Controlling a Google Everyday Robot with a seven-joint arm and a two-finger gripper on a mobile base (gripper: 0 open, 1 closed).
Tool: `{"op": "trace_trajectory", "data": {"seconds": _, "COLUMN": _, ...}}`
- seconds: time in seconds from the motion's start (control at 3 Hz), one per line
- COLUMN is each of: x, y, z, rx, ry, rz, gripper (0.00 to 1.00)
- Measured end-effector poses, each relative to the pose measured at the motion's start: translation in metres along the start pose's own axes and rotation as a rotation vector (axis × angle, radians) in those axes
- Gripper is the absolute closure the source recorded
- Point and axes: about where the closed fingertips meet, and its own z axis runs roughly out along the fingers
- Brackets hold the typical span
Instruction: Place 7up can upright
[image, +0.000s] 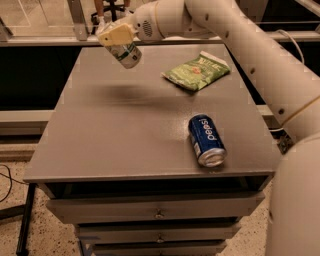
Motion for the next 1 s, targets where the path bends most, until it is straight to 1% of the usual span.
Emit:
{"op": "trace_trajectory", "data": {"seconds": 0.33, "x": -0.0026, "y": 0.0016, "z": -0.0094, "rx": 0.0, "ry": -0.027, "rz": 0.008, "gripper": 1.0}}
{"op": "trace_trajectory", "data": {"seconds": 0.67, "x": -0.0024, "y": 0.002, "z": -0.008, "rx": -0.001, "ry": -0.025, "rz": 0.008, "gripper": 1.0}}
{"op": "trace_trajectory", "data": {"seconds": 1.0, "x": 0.0008, "y": 0.0034, "z": -0.0106, "rx": -0.001, "ry": -0.101, "rz": 0.037, "gripper": 1.0}}
